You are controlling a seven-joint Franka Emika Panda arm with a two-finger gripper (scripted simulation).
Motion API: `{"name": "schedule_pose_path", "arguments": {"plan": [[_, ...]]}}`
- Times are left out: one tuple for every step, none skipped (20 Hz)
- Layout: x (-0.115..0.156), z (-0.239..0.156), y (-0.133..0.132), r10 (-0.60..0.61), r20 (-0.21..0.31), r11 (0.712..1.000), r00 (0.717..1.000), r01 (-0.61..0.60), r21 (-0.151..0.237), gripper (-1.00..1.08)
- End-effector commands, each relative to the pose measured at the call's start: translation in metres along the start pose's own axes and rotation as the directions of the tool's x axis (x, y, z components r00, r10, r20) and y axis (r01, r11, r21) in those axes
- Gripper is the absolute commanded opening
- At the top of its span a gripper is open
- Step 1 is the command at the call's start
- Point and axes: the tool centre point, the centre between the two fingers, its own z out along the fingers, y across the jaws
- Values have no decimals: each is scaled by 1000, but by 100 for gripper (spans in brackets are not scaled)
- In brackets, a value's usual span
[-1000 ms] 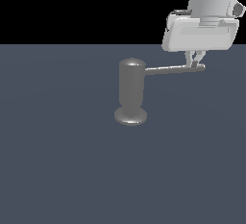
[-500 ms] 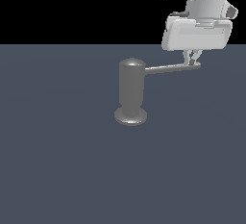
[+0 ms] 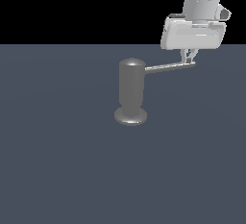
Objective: Turn on the faucet by rotating a designated handle.
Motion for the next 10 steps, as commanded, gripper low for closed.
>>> {"name": "schedule_pose_path", "arguments": {"plan": [[-11,14,23,35,23,999,999,-35,-3,-100],[-9,14,25,36,24,999,999,-36,-3,-100],[-7,14,27,37,24,999,999,-37,-3,-100],[-6,15,29,37,25,999,999,-37,-3,-100],[-6,15,29,37,25,999,999,-37,-3,-100],[2,1,18,19,3,1000,1000,-19,-4,-100],[6,1,18,19,3,1000,1000,-19,-4,-100],[9,2,18,20,4,1000,1000,-20,-4,-100],[12,2,17,20,4,1000,1000,-20,-4,-100],[16,2,17,21,5,1000,1000,-21,-4,-100]]}}
